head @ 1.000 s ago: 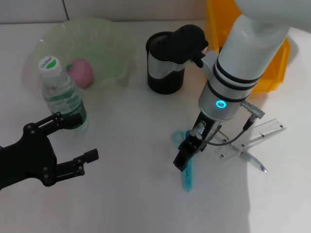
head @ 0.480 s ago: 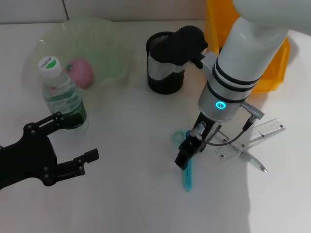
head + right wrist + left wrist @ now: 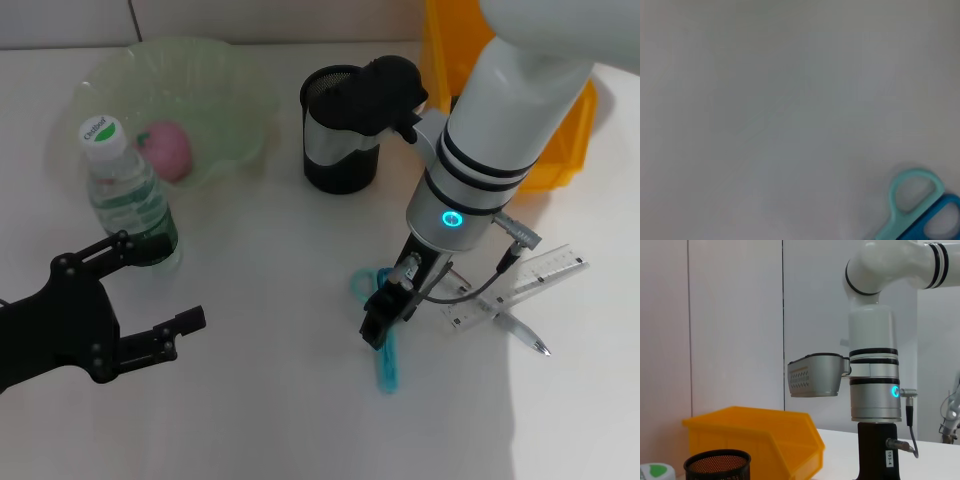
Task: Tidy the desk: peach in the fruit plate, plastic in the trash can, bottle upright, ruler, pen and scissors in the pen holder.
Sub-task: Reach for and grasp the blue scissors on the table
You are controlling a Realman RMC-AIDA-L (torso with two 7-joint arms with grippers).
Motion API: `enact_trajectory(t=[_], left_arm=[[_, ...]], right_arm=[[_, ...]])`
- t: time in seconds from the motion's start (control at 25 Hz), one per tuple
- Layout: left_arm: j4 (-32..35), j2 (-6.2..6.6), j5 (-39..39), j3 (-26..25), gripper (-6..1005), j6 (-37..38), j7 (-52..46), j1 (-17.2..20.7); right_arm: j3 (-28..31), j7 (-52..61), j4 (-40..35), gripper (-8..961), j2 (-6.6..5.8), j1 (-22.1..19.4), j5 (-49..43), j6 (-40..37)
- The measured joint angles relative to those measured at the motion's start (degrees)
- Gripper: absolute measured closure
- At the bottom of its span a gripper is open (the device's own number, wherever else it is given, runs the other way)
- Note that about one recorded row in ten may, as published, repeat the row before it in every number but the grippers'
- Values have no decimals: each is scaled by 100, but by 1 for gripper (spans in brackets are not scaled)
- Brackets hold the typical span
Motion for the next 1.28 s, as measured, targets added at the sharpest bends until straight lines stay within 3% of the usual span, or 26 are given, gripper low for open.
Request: enact_trajectory(t=[0.76,0.84,1.28], left_arm=[[-9,0,26,0,183,-9,-3,-35],[-9,0,27,0,183,-8,-3,-36],[-18,-10,27,0,184,-10,-3,-35]], right_arm=[[-6,0,86,440,0,6,116,120],[-12,0,152,485,0,9,124,132],[8,1,191,502,0,11,203,209]])
